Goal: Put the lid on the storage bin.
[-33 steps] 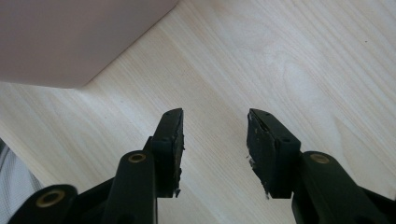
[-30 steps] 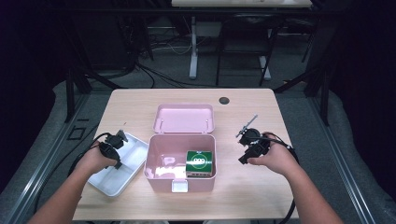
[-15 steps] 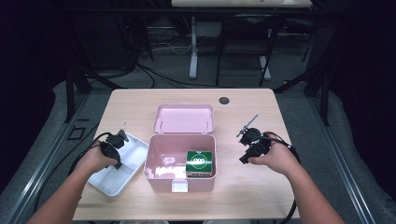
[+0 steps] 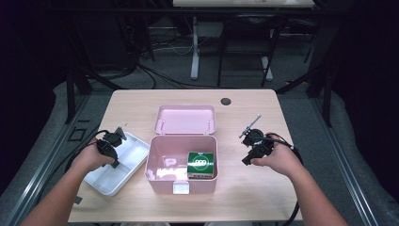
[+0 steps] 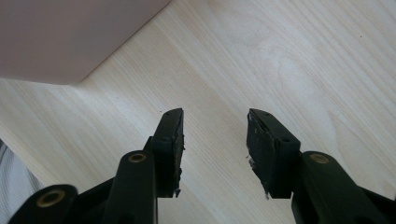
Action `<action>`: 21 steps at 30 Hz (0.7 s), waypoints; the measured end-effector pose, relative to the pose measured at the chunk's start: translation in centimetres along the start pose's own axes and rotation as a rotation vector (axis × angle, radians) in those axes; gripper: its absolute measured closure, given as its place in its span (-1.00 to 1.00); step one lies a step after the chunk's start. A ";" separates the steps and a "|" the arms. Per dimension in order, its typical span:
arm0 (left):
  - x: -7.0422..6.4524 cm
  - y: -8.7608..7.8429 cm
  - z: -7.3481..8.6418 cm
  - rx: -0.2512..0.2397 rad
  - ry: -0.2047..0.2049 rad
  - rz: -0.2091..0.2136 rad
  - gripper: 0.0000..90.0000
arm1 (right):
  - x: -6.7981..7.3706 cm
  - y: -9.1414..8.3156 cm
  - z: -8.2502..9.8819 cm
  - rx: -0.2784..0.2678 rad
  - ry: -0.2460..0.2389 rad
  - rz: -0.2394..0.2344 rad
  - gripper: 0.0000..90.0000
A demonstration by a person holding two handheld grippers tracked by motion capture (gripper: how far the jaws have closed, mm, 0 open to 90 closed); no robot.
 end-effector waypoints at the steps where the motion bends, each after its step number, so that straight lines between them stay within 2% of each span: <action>1: 0.0 -0.3 0.0 -0.003 0.002 0.002 0.98 | 0.0 -0.1 0.0 0.018 -0.003 -0.001 0.25; 5: 0.0 -1.7 -0.1 -0.014 0.012 -0.002 0.98 | 0.1 0.0 0.0 0.002 0.001 -0.003 0.25; 12: 0.2 -4.3 -0.1 -0.037 0.030 -0.007 0.98 | -0.1 -0.3 0.0 0.019 0.000 0.000 0.25; 13: 0.2 -4.7 -0.2 -0.043 0.032 -0.007 0.98 | -0.1 -0.3 0.0 0.002 0.003 0.008 0.25; 15: 0.2 -5.4 -0.2 -0.046 0.035 -0.004 0.98 | -0.1 -0.3 0.0 -0.001 0.005 0.005 0.25; 16: 0.2 -5.8 -0.2 -0.046 0.037 -0.006 0.98 | -0.1 -0.4 0.0 0.014 0.004 0.001 0.25; 21: 0.1 -7.5 -0.3 -0.051 0.048 -0.020 0.98 | 0.0 -0.4 -0.1 0.001 0.006 0.005 0.25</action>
Point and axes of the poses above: each handheld gripper's, and its own axes: y roughly forward along the jaws, z roughly out of its underside, x roughly to its left, the point moved 6 cm from there along y, roughly forward along the jaws, and after that the axes turned 11 degrees about -x, right-handed, at the moved point
